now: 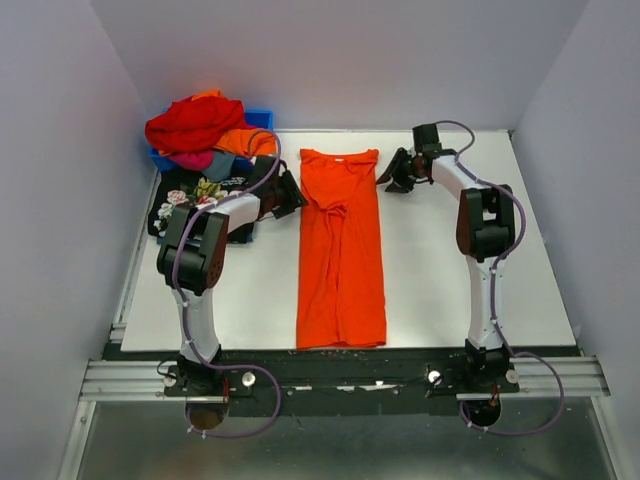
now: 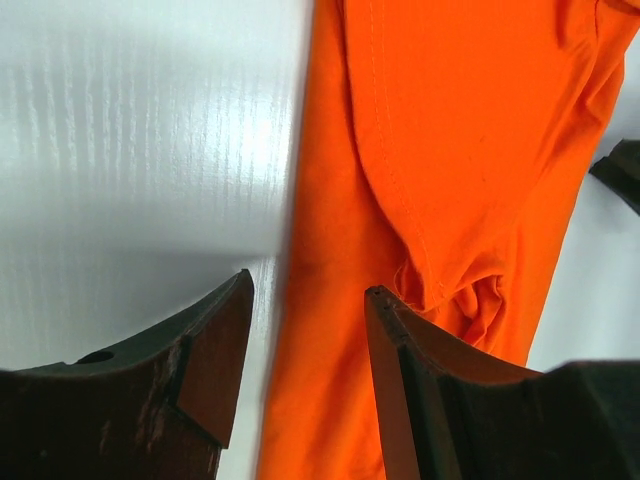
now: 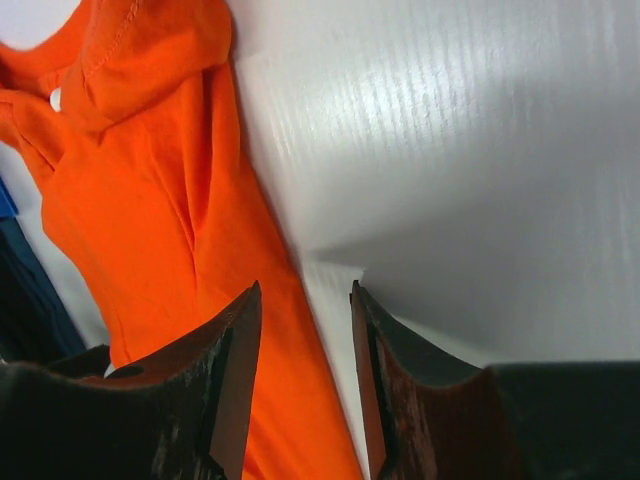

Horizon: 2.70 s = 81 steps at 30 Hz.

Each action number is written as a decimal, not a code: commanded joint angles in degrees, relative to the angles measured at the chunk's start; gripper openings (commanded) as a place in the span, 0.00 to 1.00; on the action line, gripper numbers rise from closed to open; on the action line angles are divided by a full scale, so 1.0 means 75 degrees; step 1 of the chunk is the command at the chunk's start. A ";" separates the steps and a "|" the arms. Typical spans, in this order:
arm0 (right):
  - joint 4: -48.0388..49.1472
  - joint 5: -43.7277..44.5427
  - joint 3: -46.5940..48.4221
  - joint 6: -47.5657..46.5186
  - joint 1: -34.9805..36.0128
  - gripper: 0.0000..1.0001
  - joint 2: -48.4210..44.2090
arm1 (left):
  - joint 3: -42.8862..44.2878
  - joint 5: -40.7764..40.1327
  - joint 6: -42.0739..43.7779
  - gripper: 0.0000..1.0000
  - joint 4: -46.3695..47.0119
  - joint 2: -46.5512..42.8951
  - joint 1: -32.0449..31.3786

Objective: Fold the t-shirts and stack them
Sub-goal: Rotate the tshirt 85 degrees

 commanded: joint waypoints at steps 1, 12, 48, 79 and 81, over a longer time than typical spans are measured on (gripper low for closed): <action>-0.0132 -0.0326 -0.0704 -0.0183 0.0178 0.49 -0.0200 | 0.0203 0.0234 -0.0124 0.61 0.0210 0.0050 0.0150; -0.0214 0.0413 -0.1538 -0.0171 0.0529 0.45 -0.0787 | 0.1537 0.0386 -0.0159 0.61 -0.0270 0.0974 0.0303; -0.0872 0.2217 -0.2189 -0.0792 0.0622 0.50 -0.2845 | 0.3428 0.0539 0.0204 0.53 -0.1138 0.1704 0.0619; -0.0015 0.3084 -0.8100 0.2183 0.6633 0.36 -0.7326 | 0.4831 0.1628 0.0157 0.42 -0.0130 0.3237 -0.0236; -0.0061 0.3143 -0.8147 0.2347 0.6868 0.36 -0.7420 | 0.4855 0.1640 0.0146 0.40 -0.0118 0.3389 -0.0236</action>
